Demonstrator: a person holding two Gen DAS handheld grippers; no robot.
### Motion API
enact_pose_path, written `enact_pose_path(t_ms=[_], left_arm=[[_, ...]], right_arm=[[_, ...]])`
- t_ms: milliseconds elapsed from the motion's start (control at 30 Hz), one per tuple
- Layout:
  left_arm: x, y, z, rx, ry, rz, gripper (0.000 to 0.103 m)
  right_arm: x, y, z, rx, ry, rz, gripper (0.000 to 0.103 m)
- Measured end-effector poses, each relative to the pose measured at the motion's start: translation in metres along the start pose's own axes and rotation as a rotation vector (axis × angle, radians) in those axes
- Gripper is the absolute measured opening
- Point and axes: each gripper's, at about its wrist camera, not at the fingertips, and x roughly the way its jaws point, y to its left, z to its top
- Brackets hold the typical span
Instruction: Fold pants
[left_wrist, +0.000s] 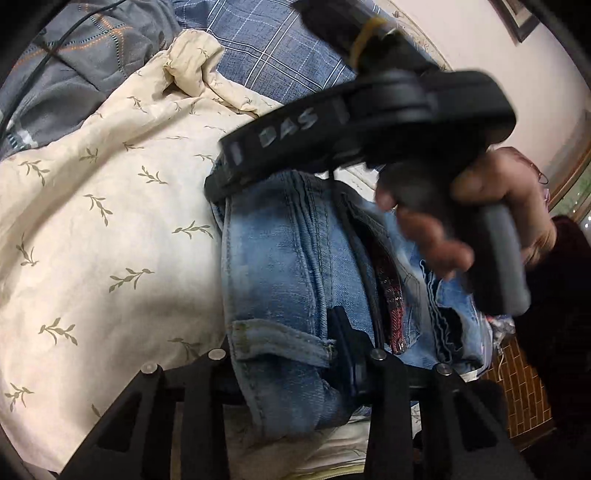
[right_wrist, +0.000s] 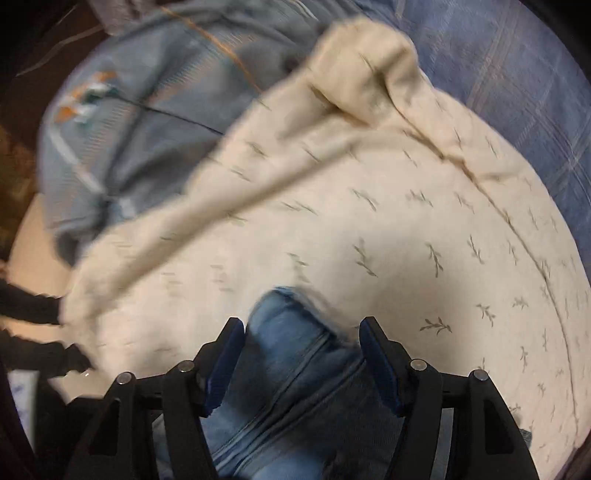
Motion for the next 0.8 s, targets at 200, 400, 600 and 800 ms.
enact_pose_path(t_ms=[200, 400, 600, 800], left_arm=[[-0.005, -0.005, 0.001, 0.01, -0.013, 0.012, 0.036], [-0.021, -0.037, 0.002, 0.08, -0.04, 0.038, 0.032], [-0.04, -0.097, 0.001, 0.207, -0.071, 0.041, 0.031], [-0.037, -0.186, -0.013, 0.395, -0.06, 0.022, 0.031]], right_arm=[[-0.019, 0.002, -0.014, -0.019, -0.063, -0.039, 0.026], [-0.075, -0.008, -0.045, 0.006, -0.197, -0.032, 0.019], [-0.144, -0.02, -0.094, 0.082, -0.365, -0.011, 0.019], [-0.205, -0.068, -0.181, 0.23, -0.529, 0.039, 0.019]])
